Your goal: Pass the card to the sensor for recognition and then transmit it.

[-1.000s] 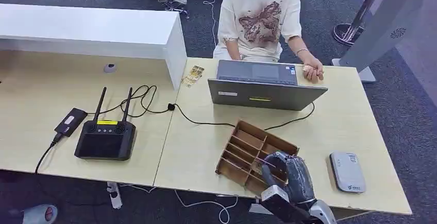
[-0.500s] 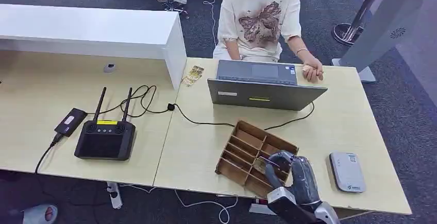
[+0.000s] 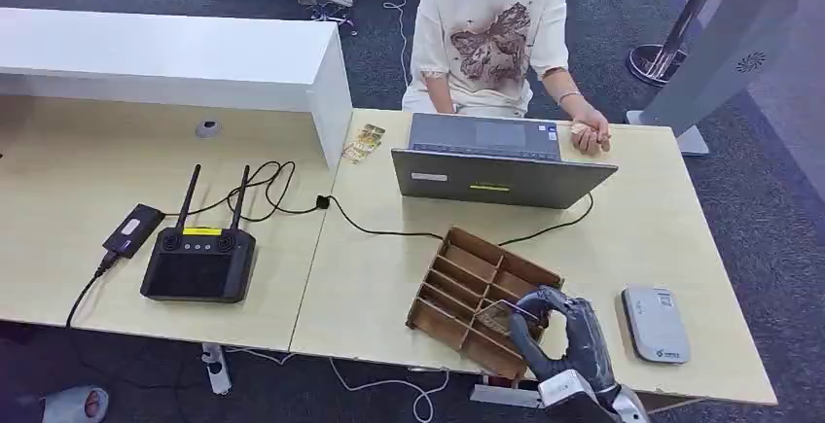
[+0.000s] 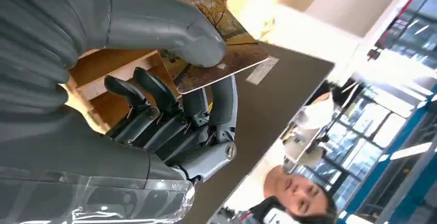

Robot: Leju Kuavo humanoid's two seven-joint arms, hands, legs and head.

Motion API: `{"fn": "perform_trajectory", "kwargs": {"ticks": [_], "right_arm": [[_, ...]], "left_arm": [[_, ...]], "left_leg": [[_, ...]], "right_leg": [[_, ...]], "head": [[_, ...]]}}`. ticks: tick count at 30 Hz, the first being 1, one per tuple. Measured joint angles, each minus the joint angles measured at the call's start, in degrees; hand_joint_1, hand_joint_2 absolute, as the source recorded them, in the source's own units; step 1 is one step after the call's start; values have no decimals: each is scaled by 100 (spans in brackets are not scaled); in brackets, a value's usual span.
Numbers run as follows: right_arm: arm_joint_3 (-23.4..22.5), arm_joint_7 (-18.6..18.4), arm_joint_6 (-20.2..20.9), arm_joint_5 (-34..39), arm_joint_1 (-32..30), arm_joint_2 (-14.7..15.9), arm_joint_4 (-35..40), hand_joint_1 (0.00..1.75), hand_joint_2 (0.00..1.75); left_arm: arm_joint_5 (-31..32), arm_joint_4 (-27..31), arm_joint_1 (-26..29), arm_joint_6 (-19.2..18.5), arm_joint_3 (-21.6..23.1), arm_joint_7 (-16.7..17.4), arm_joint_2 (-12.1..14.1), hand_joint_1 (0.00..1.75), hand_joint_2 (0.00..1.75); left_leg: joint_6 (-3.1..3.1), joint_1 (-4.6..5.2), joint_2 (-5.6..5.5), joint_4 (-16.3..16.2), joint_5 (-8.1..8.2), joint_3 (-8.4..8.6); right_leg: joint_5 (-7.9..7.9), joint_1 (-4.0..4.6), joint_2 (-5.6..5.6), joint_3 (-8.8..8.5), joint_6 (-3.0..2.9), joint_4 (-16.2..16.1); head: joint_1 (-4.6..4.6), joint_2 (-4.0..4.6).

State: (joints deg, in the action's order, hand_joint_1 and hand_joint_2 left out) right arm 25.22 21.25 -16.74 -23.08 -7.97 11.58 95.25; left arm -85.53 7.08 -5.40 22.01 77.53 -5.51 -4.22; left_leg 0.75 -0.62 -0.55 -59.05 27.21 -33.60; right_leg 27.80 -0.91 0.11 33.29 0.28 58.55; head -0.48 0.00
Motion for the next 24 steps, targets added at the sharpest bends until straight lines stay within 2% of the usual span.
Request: {"fn": "perform_trajectory", "kwargs": {"ticks": [8, 17, 24], "right_arm": [[4, 37, 113, -26, 327, -173, -9, 175, 175], [-116, 87, 61, 2, 481, -179, 155, 175, 175], [-195, 107, 52, -101, 629, -70, 348, 175, 175]], "left_arm": [[0, 0, 0, -65, -37, 20, 61, 0, 0], [0, 0, 0, -39, -37, 66, 85, 0, 0], [0, 0, -1, -6, -37, 9, 72, 0, 0]], "left_leg": [[3, 0, 0, 0, -3, 1], [2, 1, 0, 0, -2, 0], [3, 0, 1, 0, -3, 1]], "right_leg": [[0, 0, 1, 0, -1, 1], [0, -1, 1, 0, 0, 0], [-1, 0, 0, 0, -1, 0]], "head": [[-2, 0], [-2, 0], [0, 0]]}}
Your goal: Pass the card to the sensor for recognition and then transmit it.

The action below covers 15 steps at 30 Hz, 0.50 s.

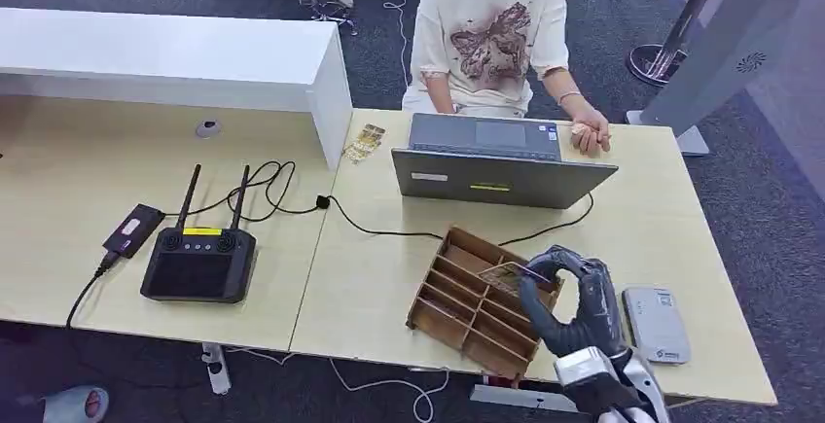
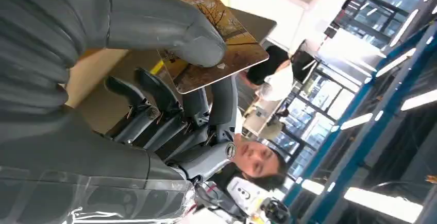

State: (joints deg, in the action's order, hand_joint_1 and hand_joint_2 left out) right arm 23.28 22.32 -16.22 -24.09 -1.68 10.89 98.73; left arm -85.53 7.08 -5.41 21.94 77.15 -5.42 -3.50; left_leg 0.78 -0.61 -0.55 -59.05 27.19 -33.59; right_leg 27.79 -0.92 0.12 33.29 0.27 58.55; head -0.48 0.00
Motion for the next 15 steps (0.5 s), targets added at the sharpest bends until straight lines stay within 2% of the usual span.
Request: {"fn": "perform_trajectory", "kwargs": {"ticks": [10, 15], "right_arm": [[-44, 6, 22, -83, 405, 173, 203, 175, 175], [-26, -133, 103, -190, 788, 249, 251, 175, 175]], "left_arm": [[0, 0, -3, 2, 0, -28, -13, 0, 0], [0, 0, -11, 2, 0, -26, -15, 0, 0]], "left_leg": [[0, 0, 0, 0, 0, 0], [0, 0, 0, -1, -1, 0]], "right_leg": [[-1, 0, -1, 0, 0, 0], [-4, 0, -1, 0, -4, 0]], "head": [[0, 0], [0, 0]]}}
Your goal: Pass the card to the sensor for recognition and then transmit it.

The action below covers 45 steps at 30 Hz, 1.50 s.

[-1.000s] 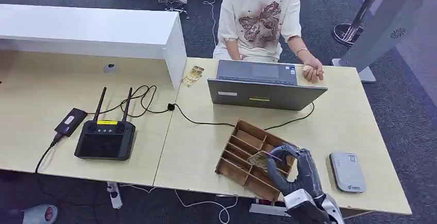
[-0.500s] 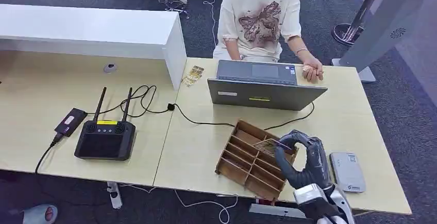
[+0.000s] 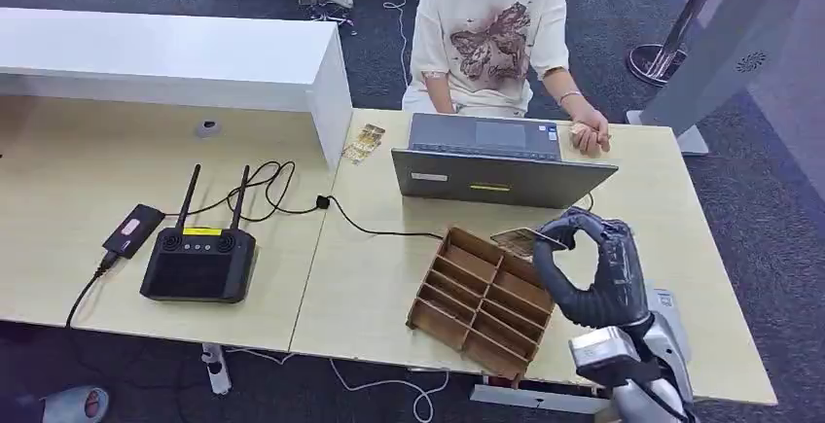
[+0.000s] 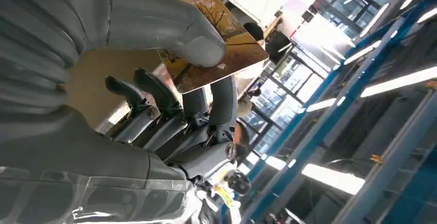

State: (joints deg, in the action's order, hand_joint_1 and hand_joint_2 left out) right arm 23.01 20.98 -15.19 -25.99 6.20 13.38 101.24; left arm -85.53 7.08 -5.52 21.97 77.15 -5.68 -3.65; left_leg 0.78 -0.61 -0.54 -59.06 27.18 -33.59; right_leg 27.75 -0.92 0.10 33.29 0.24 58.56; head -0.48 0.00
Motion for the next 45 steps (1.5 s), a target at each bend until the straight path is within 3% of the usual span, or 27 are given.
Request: {"fn": "perform_trajectory", "kwargs": {"ticks": [16, 24, 31, 45], "right_arm": [[112, -158, 35, -134, 483, 96, 13, 175, 175], [304, -710, 177, -350, 1268, 149, -71, 175, 175], [394, -1119, 516, -260, 2239, 149, -715, 175, 175], [481, -1523, 909, -340, 3730, -65, -2331, 175, 175]], "left_arm": [[0, 0, -3, 7, 2, 2, -4, 0, 0], [4, 0, -35, 7, 28, 37, -4, 0, 0], [31, 0, -69, -20, 173, 90, -2, 0, 0], [31, 0, -100, -37, 269, 53, -13, 0, 0]], "left_leg": [[0, 0, -1, -1, 0, -2], [-1, 0, 0, -1, -9, -2], [-1, 0, 0, -2, -13, -1], [-3, 0, -4, -3, -15, -3]], "right_leg": [[0, 0, 0, 1, -1, 0], [-8, 0, 1, 0, -1, 1], [-13, 0, -1, 0, 0, 2], [-14, 0, 4, 0, 3, 2]], "head": [[0, 0], [0, 0], [0, 0], [-2, 0]]}}
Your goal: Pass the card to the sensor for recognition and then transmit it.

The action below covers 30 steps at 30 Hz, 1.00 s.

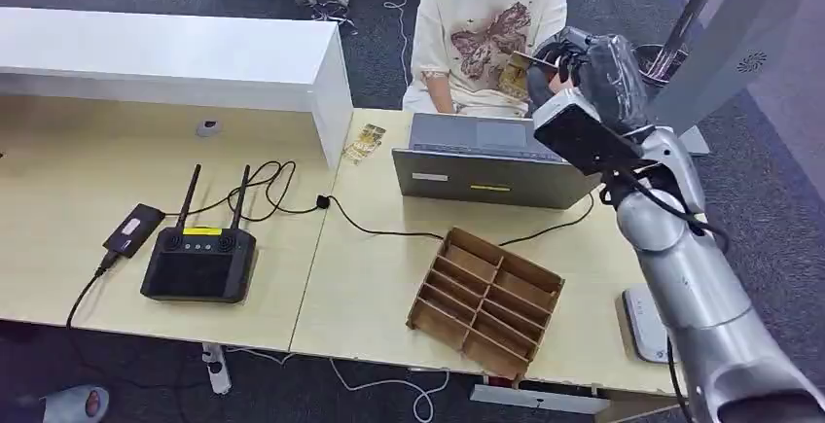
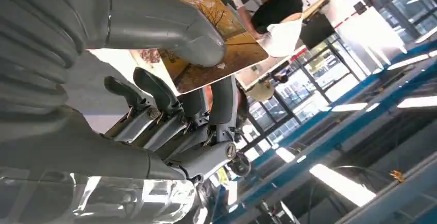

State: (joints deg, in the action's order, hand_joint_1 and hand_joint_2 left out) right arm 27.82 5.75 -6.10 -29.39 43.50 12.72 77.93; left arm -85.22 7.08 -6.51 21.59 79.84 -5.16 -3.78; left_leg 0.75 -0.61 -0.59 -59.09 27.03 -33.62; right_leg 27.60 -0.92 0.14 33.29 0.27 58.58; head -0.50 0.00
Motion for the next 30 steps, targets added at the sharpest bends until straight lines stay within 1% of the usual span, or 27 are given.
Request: {"fn": "perform_trajectory", "kwargs": {"ticks": [7, 10, 19, 21, 26, 30], "right_arm": [[57, -35, -50, -167, 131, -66, -442, 175, 175], [72, -121, -44, -274, 217, -92, -644, 175, 175], [75, -367, 0, -479, 858, -313, -1875, 175, 175], [64, -376, -4, -495, 954, -343, -2123, 175, 175], [50, -422, -22, -508, 1065, -376, -2479, 175, 175], [-26, -573, -110, -560, 1172, -378, -2803, 175, 175]], "left_arm": [[0, 0, -3, 0, 0, -24, -17, 0, 0], [0, 0, -4, 0, 0, -33, -15, 0, 0], [0, 0, -40, 2, 0, -103, -20, 0, 0], [0, 0, -54, 9, 0, -103, -31, 0, 0], [-2, 0, -64, 9, 0, -120, -52, 0, 0], [2, 0, -85, -354, 4, -74, -26, 0, 0]], "left_leg": [[0, 0, 0, 0, 0, 0], [0, 0, 0, 0, 0, -1], [5, 0, 1, -1, -4, 1], [5, 0, -5, -1, -4, 0], [5, 0, -5, -2, -4, -1], [5, 0, -7, -3, -4, 1]], "right_leg": [[0, 0, 0, 0, 0, 0], [0, 0, 0, 0, 0, 0], [-2, 0, -2, 0, -1, 1], [-2, 0, 3, 0, -1, 1], [-2, 0, 3, 0, -1, 0], [-2, 0, 6, 3, -1, -1]], "head": [[2, 0], [2, 0], [2, 0], [2, 0], [2, 0], [2, 0]]}}
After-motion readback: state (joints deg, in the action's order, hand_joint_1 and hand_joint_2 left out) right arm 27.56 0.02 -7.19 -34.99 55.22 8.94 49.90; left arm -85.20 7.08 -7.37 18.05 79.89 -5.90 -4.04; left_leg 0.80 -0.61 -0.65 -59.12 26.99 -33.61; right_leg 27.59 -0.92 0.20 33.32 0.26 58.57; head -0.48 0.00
